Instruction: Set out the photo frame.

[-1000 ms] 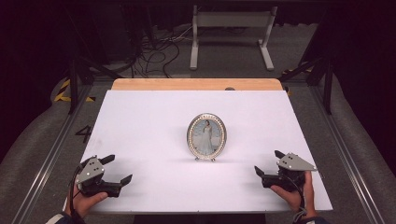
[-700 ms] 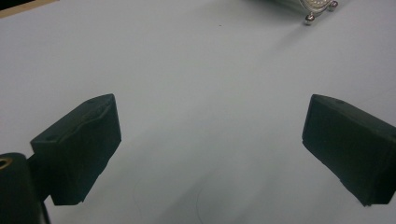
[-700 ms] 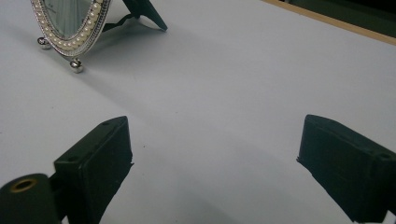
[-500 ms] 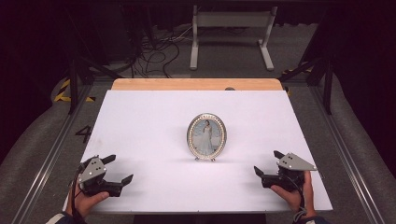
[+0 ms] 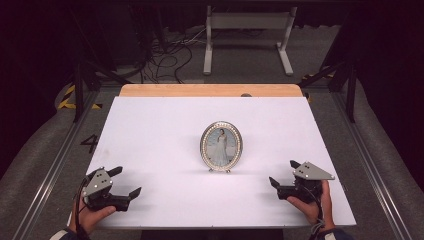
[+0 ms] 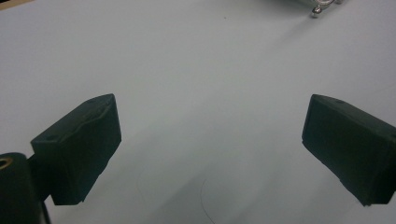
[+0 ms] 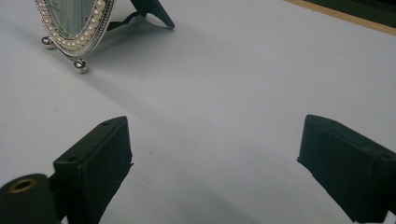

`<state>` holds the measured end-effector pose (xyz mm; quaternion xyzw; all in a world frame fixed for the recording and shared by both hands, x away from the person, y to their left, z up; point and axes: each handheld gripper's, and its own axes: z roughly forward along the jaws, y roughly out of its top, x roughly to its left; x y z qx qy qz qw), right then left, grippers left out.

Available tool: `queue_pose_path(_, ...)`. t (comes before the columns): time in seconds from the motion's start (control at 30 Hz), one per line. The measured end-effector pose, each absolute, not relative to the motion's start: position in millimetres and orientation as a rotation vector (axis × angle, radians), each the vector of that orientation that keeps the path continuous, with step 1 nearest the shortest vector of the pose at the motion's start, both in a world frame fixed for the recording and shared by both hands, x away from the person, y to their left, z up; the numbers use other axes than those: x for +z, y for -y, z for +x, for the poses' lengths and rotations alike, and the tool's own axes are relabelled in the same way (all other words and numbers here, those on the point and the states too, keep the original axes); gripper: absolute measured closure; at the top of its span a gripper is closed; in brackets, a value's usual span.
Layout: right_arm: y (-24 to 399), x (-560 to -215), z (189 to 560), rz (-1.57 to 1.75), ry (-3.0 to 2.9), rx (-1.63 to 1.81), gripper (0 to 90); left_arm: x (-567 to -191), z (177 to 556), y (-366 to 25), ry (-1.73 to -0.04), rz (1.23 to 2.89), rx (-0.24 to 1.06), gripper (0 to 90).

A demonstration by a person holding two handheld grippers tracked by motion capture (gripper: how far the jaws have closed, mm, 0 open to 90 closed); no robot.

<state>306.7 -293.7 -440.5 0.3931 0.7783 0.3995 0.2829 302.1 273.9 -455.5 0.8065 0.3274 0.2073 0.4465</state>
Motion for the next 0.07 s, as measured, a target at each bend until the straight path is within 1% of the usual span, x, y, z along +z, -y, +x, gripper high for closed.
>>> queue_pose_path(0.07,293.3,-440.5,307.2,1.052,-2.085,1.066,9.4,-455.7,301.6,-274.4,-0.818,1.997,0.515,5.5)
